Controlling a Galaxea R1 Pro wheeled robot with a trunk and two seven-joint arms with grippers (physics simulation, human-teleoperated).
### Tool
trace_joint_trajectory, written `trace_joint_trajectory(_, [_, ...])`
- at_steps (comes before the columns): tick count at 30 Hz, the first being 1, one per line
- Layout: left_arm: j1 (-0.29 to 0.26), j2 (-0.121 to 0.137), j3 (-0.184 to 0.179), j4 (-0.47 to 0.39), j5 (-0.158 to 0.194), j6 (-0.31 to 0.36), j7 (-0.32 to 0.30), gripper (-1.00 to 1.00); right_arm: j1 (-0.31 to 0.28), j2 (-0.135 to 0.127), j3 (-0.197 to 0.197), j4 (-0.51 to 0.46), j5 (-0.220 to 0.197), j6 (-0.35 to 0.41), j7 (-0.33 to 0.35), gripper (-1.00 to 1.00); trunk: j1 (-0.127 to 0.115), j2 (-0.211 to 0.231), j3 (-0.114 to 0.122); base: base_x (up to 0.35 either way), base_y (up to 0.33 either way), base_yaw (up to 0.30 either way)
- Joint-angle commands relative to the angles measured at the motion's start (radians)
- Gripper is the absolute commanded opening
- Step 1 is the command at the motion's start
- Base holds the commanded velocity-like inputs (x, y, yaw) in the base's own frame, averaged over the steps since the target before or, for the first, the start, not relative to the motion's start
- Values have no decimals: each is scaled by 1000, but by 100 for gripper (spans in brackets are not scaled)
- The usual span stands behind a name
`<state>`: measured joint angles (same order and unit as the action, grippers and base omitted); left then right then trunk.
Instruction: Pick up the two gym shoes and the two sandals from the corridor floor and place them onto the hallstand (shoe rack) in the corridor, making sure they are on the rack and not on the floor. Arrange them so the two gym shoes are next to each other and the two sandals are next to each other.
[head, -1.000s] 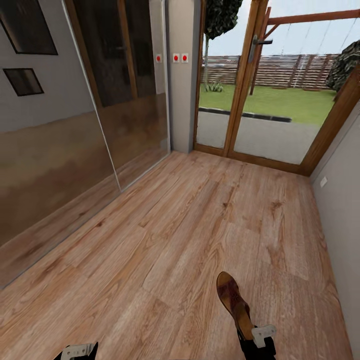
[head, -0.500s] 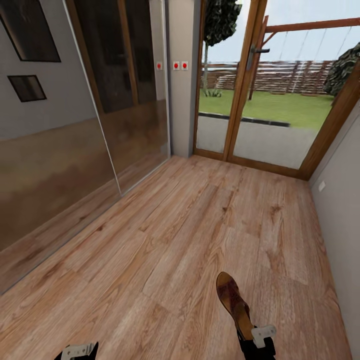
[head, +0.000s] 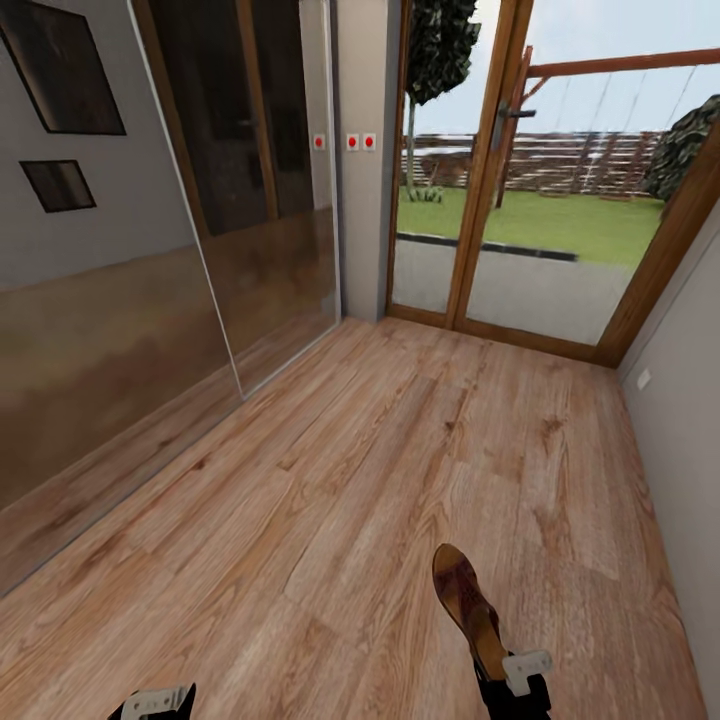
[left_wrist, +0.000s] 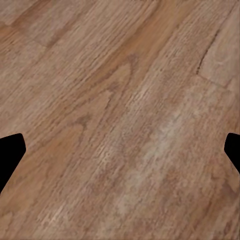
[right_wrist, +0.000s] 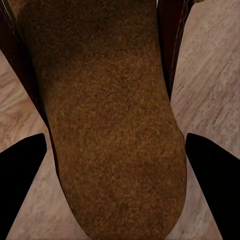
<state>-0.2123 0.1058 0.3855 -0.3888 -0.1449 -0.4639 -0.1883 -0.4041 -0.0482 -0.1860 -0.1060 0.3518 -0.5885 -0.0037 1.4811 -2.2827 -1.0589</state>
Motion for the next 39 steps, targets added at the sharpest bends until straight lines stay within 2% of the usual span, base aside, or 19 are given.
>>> trace_joint_trajectory(1, [-1, -1, 9, 1, -10, -4, -5, 100, -1, 0, -9, 1, 10, -3, 1, -100, 0, 0, 0, 124, 0, 0])
trace_joint_trajectory(5, [-1, 0, 12, 2, -10, -4, -5, 100, -1, 1, -11, -1, 8, -2, 1, -100, 0, 0, 1, 162, 0, 0])
trace_joint_trajectory(15, [-1, 0, 60, 2, -10, -4, -5, 100, -1, 9, -9, -1, 7, -2, 1, -100, 0, 0, 1, 261, 0, 41])
trace_joint_trajectory(39, [-1, -4, 68, 2, -19, -4, -7, 100, -1, 11, -8, 0, 9, -3, 0, -100, 0, 0, 1, 330, 0, 261])
